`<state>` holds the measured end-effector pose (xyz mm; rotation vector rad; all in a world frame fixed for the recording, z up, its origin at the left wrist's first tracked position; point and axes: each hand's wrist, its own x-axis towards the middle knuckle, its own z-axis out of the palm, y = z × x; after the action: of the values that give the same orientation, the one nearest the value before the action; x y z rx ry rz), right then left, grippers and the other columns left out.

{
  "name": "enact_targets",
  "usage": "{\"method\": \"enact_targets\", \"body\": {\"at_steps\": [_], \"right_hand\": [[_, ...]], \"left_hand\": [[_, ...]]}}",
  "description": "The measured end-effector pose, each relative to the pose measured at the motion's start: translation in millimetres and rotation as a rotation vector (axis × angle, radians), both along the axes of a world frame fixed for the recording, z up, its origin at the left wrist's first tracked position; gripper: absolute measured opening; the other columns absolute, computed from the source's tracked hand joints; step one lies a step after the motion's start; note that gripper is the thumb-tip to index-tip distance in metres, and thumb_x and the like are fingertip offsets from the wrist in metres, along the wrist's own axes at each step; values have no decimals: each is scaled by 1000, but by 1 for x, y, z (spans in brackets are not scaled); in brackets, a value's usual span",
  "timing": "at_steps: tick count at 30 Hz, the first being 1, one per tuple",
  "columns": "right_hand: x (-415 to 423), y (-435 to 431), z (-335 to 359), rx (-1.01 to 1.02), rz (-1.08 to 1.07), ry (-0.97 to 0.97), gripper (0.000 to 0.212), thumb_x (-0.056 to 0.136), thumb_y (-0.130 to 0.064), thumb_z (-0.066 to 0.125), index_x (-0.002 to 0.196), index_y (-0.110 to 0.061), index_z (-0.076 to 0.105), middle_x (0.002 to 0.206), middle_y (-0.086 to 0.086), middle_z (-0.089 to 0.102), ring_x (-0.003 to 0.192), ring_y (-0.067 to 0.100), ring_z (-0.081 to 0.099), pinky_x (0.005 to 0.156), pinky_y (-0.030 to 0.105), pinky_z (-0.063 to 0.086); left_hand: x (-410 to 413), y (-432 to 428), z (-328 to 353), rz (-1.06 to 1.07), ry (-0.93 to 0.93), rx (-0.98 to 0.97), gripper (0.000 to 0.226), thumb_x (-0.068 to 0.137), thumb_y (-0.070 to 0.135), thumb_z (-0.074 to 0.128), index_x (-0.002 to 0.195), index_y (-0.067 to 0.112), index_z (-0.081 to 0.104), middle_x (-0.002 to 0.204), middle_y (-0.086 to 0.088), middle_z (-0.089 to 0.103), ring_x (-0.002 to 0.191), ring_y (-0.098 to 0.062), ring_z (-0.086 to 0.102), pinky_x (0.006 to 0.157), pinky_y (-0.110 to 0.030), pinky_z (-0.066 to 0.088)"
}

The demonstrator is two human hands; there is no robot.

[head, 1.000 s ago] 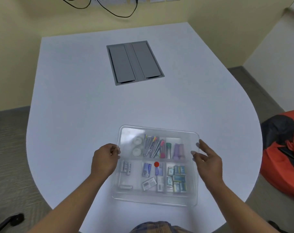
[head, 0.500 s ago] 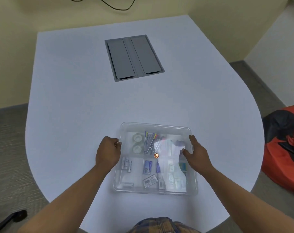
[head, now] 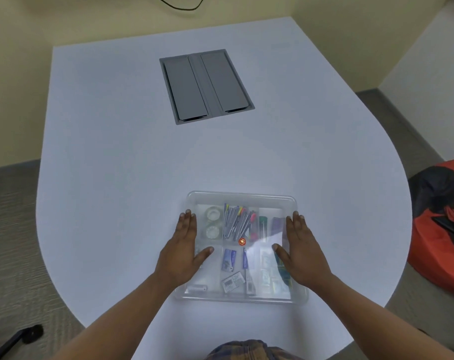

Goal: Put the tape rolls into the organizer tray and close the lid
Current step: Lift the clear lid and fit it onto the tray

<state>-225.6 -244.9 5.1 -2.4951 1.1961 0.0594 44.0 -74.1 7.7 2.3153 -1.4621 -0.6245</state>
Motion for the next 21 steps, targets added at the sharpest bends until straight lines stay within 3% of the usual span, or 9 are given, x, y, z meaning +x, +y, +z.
{"method": "enact_targets", "body": {"at_steps": [3, 6, 10, 12, 13, 15, 16, 18, 21], "right_hand": [[6, -8, 1, -10, 39, 34, 81, 98, -51, 42, 154, -3, 9, 164, 13, 2, 150, 20, -5, 119, 28, -4], [12, -20, 9, 80, -22, -67, 77, 97, -43, 54, 154, -7, 18, 163, 6, 11, 151, 21, 8, 118, 26, 4], [23, -40, 19, 276, -337, -277, 66, 96, -26, 60, 152, -9, 29, 159, 8, 31, 144, 25, 35, 119, 36, 25], [28, -51, 20, 414, -542, -299, 53, 99, -30, 54, 145, -5, 42, 150, 12, 45, 133, 27, 48, 111, 38, 36], [30, -56, 19, 488, -635, -333, 43, 100, -32, 51, 130, -2, 56, 136, 16, 57, 117, 28, 57, 100, 37, 41], [35, -65, 19, 631, -793, -433, 43, 101, -37, 47, 88, 2, 63, 97, 19, 61, 81, 27, 53, 78, 35, 41], [37, -68, 21, 683, -858, -456, 48, 100, -40, 48, 84, 3, 61, 89, 17, 55, 77, 26, 49, 73, 36, 39], [41, -74, 20, 725, -919, -440, 56, 98, -46, 50, 97, 8, 63, 87, 15, 53, 77, 27, 50, 71, 36, 40], [46, -79, 15, 710, -947, -398, 49, 96, -43, 56, 98, 5, 64, 87, 16, 53, 73, 29, 50, 68, 37, 41]], "left_hand": [[4, -8, 3, 72, 30, -10, 82, 92, 54, 45, 151, 14, 6, 161, 2, 2, 142, -3, -7, 110, -21, 13], [13, -16, 9, 149, 44, -86, 73, 92, 46, 52, 150, 14, 21, 158, 0, 21, 144, -9, 17, 111, -22, 17], [25, -25, 15, 278, 181, -114, 64, 93, 34, 56, 147, 10, 30, 153, -5, 34, 140, -18, 33, 113, -29, 25], [31, -33, 16, 442, 369, -91, 59, 94, 32, 56, 144, 8, 35, 147, -9, 44, 133, -23, 44, 108, -31, 33], [33, -37, 16, 534, 465, -70, 54, 95, 34, 55, 140, 9, 42, 141, -9, 51, 128, -25, 49, 104, -31, 36], [38, -46, 16, 680, 639, -17, 37, 95, 42, 50, 112, 12, 63, 114, -7, 62, 106, -25, 56, 88, -33, 44], [40, -50, 15, 733, 697, 10, 38, 95, 46, 48, 88, 12, 63, 95, -6, 59, 88, -24, 55, 75, -33, 43], [44, -57, 13, 821, 721, 73, 49, 93, 51, 46, 65, 12, 46, 73, -5, 46, 65, -21, 42, 62, -32, 34], [50, -64, 4, 930, 696, 108, 51, 91, 52, 50, 63, 10, 46, 66, -6, 46, 58, -22, 41, 61, -31, 35]]}}
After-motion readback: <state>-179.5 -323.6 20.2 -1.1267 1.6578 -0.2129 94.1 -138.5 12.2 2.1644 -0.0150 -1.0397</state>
